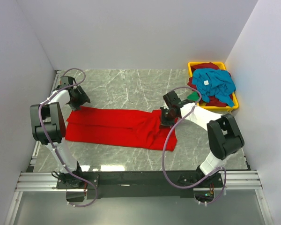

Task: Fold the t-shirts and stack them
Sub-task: Fold the tshirt

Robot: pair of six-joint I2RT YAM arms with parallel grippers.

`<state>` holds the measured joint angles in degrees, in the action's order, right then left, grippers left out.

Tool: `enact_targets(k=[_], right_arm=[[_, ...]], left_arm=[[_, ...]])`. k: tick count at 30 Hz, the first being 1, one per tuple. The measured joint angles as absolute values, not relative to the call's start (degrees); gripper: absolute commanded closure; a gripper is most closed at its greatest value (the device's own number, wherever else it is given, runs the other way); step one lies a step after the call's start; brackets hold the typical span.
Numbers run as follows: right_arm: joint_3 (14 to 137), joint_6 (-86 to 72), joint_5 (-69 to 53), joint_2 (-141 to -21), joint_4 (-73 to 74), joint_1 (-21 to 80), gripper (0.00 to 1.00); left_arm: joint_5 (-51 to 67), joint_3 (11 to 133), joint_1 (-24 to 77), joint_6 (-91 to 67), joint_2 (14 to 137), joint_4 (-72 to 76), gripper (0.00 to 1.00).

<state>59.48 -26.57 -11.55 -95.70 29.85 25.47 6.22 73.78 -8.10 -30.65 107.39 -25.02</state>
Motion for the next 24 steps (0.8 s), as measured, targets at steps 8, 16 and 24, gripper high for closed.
enact_targets(k=[8,16,24], right_arm=[[59.5,-29.5,-14.5,-89.7,36.2,25.5,1.00],[59.5,-32.5,-15.9,-86.1,41.9,25.5,1.00],[59.0,-36.6,-16.7,-82.2,45.4,25.7,1.00]], left_arm=[[6.4,72.8,-8.1,-30.7,107.4,-24.6,0.30],[6.9,72.3,-8.1,-30.7,107.4,-24.6,0.30],[7.7,72.3,-8.1,-30.6,107.4,-24.7,0.30]])
